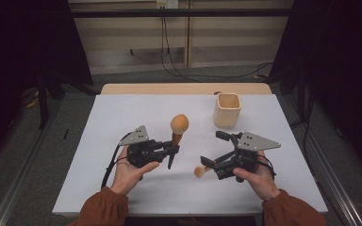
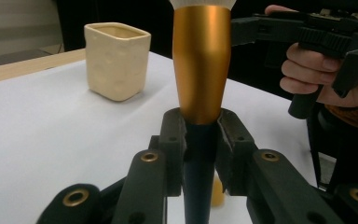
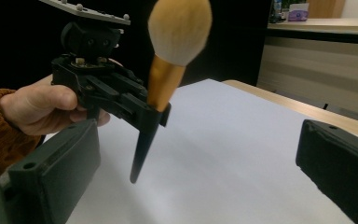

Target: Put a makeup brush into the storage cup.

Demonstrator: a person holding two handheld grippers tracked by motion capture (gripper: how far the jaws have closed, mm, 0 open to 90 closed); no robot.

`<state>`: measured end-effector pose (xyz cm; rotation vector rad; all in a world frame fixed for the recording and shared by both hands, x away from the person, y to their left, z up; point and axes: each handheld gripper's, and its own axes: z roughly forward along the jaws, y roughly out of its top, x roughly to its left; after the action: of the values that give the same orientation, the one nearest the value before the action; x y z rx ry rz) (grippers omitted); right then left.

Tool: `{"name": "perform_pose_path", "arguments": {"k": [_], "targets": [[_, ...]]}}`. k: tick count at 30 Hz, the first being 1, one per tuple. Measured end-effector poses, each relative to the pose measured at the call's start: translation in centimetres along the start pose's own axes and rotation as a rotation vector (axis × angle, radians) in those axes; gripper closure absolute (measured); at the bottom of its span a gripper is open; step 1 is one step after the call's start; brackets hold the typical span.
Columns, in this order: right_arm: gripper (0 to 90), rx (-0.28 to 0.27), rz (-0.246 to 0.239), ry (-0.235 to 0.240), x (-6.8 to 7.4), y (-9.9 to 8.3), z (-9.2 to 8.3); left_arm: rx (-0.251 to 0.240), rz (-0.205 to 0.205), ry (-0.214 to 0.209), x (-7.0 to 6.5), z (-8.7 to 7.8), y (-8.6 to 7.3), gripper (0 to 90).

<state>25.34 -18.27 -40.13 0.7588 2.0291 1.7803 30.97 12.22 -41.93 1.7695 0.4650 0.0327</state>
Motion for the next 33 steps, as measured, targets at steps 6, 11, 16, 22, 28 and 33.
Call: {"name": "perform_pose_path", "arguments": {"k": [6, 11, 16, 22, 28, 33], "targets": [[0.0, -0.006, -0.006, 0.026, 0.1, 0.7, 1.2, -0.003, 0.008, -0.021, -0.5, 1.0, 0.4, 74.3], [0.0, 0.007, 0.007, 0.043, -0.1, 1.0, 2.1, -0.014, 0.004, -0.035, -0.7, 2.0, 0.8, 74.3], [0.0, 0.002, 0.020, 0.042, -0.6, 1.8, 2.4, 0.005, 0.027, -0.046, -0.9, 2.9, 1.0, 74.3], [3.1, 0.019, 0.025, 0.045, -1.0, 2.1, 3.2, -0.013, 0.031, -0.044, -1.0, 3.0, 1.1, 74.3], [17.7, 0.030, 0.055, 0.076, -1.4, 1.9, 4.3, -0.008, 0.037, -0.053, -1.1, 3.4, 0.9, 74.3], [27.2, 0.047, 0.102, 0.102, -1.5, 1.1, 4.6, 0.007, 0.042, -0.063, -1.0, 3.6, 0.6, 74.3]]}}
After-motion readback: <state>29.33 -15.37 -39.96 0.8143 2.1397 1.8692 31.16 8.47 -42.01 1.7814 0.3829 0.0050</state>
